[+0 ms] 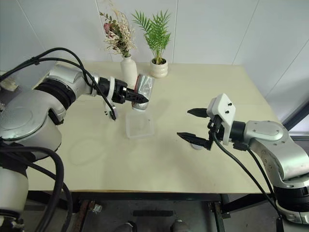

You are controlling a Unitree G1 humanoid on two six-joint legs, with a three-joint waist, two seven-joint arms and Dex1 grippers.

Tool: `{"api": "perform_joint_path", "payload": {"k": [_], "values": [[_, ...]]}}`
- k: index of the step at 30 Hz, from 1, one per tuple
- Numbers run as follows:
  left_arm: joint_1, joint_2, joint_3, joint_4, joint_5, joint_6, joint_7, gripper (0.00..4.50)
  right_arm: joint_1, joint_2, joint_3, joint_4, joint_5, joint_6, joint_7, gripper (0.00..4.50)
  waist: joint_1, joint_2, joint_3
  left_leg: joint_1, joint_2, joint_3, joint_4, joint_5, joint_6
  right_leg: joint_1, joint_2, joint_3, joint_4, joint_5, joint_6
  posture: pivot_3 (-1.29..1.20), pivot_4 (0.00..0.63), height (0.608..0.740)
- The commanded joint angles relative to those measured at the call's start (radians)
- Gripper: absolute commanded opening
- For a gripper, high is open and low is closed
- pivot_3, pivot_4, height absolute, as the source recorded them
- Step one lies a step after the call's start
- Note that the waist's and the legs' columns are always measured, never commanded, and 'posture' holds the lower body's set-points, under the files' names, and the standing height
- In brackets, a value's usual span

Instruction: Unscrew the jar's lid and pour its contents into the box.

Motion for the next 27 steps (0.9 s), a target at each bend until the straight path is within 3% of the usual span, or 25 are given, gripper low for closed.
{"api": "perform_joint_path", "payload": {"k": [1, 11, 20, 22, 27], "values": [[-0.034, 0.002, 0.015, -0.026, -0.01, 0.033, 0.03, 2.13, -0.015, -0.008, -0.005, -0.006, 0.0, -0.014, 0.004, 4.5, 0.0, 0.0, 0.0, 0.0, 0.0, 0.0, 0.0, 0.0, 0.0, 0.0, 0.0, 0.0, 0.0, 0.0, 0.0, 0.0, 0.15, 0.74], [-0.012, 0.089, 0.147, -0.093, -0.099, 0.157, -0.001, 2.13, -0.005, -0.012, -0.013, -0.017, 0.007, -0.008, 0.004, 4.5, -0.002, 0.0, 0.0, 0.001, 0.0, 0.0, 0.001, 0.0, 0.0, -0.001, 0.0, 0.0, 0.003, 0.0, 0.0, 0.0, 0.15, 0.74], [0.043, 0.165, 0.149, -0.204, -0.08, 0.077, -0.016, 2.13, -0.028, -0.016, -0.002, 0.007, 0.004, -0.006, 0.021, 4.5, -0.001, -0.001, 0.0, 0.002, 0.0, 0.0, 0.002, 0.001, -0.001, -0.001, 0.0, 0.001, 0.007, 0.0, 0.0, 0.0, 0.15, 0.74], [0.041, 0.16, 0.178, -0.177, -0.12, 0.031, -0.044, 2.13, -0.038, -0.011, 0.005, 0.016, 0.001, -0.005, 0.021, 4.5, -0.001, -0.001, 0.0, 0.002, 0.0, 0.0, 0.003, 0.001, -0.001, 0.0, 0.0, 0.001, 0.007, 0.0, 0.0, 0.0, 0.15, 0.74], [0.083, 0.148, 0.44, -0.008, -0.472, -0.252, -0.336, 2.13, -0.044, -0.007, 0.015, 0.019, -0.003, -0.014, 0.017, 4.5, -0.005, 0.0, 0.0, 0.002, 0.0, 0.001, 0.002, 0.001, -0.001, -0.001, 0.0, 0.001, 0.008, 0.0, 0.0, 0.0, 0.15, 0.74]]}}
